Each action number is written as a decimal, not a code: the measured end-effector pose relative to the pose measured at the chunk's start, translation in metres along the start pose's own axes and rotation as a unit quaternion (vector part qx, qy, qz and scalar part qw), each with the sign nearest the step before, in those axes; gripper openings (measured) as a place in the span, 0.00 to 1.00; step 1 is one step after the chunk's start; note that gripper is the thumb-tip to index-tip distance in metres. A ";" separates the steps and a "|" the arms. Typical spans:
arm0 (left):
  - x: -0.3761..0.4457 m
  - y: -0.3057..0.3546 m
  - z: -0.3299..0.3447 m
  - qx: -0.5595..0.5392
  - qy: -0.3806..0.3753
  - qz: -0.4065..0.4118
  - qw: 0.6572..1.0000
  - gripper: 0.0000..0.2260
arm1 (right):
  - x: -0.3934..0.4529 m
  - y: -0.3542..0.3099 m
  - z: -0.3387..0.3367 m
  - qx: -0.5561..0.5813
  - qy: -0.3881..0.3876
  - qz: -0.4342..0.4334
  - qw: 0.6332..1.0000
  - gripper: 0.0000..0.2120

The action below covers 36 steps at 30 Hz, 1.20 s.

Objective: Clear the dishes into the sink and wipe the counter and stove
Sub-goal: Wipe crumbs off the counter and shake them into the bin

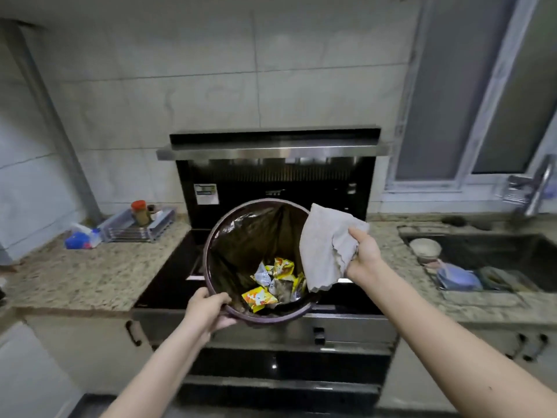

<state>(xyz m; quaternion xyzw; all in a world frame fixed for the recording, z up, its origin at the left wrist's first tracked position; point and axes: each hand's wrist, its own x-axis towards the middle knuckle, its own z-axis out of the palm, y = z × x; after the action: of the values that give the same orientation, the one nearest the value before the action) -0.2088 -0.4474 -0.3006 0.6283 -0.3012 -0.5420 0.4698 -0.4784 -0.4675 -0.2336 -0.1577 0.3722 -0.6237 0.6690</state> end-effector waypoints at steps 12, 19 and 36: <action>-0.049 -0.064 0.278 0.102 -0.244 -0.031 0.964 0.07 | -0.085 -0.141 -0.230 0.045 0.195 -0.183 0.963 0.15; -0.075 -0.094 0.420 0.164 -0.362 -0.057 0.916 0.07 | -0.121 -0.211 -0.319 0.074 0.305 -0.236 0.920 0.18; -0.110 -0.169 0.672 0.297 -0.528 -0.102 0.789 0.10 | -0.176 -0.319 -0.473 0.159 0.437 -0.361 0.808 0.16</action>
<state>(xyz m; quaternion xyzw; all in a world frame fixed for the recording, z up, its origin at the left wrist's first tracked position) -0.9040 -0.4626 -0.3926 0.3793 -0.5828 -0.7181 -0.0299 -1.0261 -0.2355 -0.2841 0.1172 0.4368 -0.8739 0.1784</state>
